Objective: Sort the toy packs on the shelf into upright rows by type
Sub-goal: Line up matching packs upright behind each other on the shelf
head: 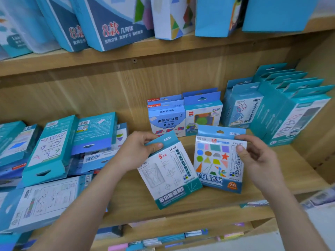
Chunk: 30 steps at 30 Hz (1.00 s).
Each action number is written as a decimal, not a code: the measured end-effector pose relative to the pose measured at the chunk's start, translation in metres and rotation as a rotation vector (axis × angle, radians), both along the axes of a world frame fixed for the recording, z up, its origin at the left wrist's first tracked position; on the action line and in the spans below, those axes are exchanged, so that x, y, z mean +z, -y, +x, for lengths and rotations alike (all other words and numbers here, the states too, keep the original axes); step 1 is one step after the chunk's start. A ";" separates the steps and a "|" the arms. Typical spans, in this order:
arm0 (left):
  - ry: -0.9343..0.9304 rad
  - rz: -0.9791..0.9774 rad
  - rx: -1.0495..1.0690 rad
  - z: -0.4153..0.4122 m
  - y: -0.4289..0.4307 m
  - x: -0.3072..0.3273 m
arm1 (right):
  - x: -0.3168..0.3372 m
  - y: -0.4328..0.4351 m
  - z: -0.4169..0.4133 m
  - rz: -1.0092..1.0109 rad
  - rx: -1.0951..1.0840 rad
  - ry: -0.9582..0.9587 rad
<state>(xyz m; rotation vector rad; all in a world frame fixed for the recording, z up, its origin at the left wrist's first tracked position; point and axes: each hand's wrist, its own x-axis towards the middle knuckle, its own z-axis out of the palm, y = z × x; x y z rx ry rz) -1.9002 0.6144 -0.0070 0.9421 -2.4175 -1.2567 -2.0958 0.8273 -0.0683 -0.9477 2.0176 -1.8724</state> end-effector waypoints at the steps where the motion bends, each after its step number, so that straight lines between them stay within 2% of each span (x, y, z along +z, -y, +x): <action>1: 0.022 -0.009 -0.015 -0.006 0.000 0.000 | -0.001 -0.001 -0.004 -0.008 0.009 0.005; 6: 0.189 -0.133 -0.063 -0.034 0.008 -0.010 | -0.008 -0.005 -0.035 0.043 0.028 0.028; 8: 0.280 -0.268 -0.046 -0.043 0.014 -0.015 | -0.010 -0.008 -0.049 0.105 0.012 -0.036; 10: 0.312 -0.315 -0.038 -0.050 0.018 -0.021 | -0.012 -0.008 -0.061 0.166 0.017 -0.092; 13: 0.303 -0.350 -0.006 -0.058 0.012 -0.029 | -0.019 -0.001 -0.069 0.256 0.030 -0.144; 18: 0.202 -0.635 0.032 -0.043 -0.007 -0.029 | -0.026 0.011 -0.069 0.361 -0.031 -0.252; 22: 0.134 -0.824 0.102 0.012 0.001 -0.019 | -0.026 0.024 -0.057 0.379 -0.052 -0.207; 25: 0.306 -0.885 0.178 0.053 0.014 -0.018 | -0.025 0.036 -0.042 0.367 -0.033 -0.115; 28: 0.571 -0.875 0.139 0.076 0.021 -0.024 | -0.024 0.045 -0.029 0.364 -0.035 -0.078; 30: 0.643 -0.943 0.101 0.082 0.023 -0.030 | -0.020 0.050 -0.019 0.368 -0.005 -0.043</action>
